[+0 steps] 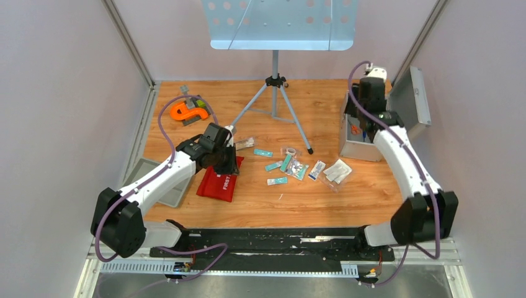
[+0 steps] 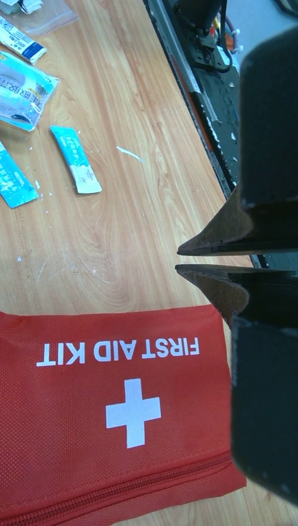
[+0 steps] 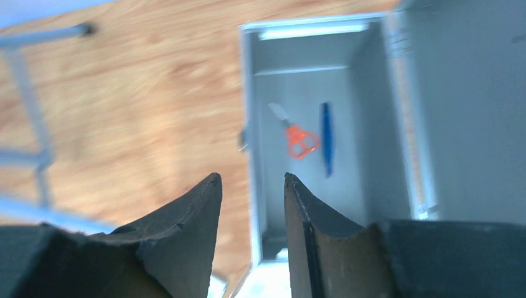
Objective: Organize the medicine kit
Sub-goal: Pick up the medical item at the center of the board.
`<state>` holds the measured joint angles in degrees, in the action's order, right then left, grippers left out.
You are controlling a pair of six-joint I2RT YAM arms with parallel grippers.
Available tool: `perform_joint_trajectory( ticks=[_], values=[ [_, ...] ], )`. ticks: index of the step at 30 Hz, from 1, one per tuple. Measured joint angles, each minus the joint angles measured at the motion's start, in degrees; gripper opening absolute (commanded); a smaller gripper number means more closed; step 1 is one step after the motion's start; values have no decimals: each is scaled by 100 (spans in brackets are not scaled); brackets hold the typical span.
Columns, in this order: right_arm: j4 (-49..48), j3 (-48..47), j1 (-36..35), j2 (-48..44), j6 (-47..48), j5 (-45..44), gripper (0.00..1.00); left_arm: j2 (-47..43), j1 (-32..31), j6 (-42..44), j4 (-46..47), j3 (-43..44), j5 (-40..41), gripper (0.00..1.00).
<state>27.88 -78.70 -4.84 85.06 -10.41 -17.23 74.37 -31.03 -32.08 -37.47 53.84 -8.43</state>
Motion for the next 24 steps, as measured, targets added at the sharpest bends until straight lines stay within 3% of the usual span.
perform_joint_trajectory(
  ticks=[5,10,17,24],
  values=[
    [-205,1274,-1331,-1069,-22,461,55,-11,0,0,0,0,13,17],
    [-256,2446,-2267,-940,413,1314,64,-107,0,0,-2,0,39,17],
    [-251,2728,-2581,-444,1198,2100,73,-136,-2,-4,-2,0,42,17],
    [-328,2461,-2708,428,1657,2260,75,-210,-2,-20,-4,0,42,17]
  ],
)
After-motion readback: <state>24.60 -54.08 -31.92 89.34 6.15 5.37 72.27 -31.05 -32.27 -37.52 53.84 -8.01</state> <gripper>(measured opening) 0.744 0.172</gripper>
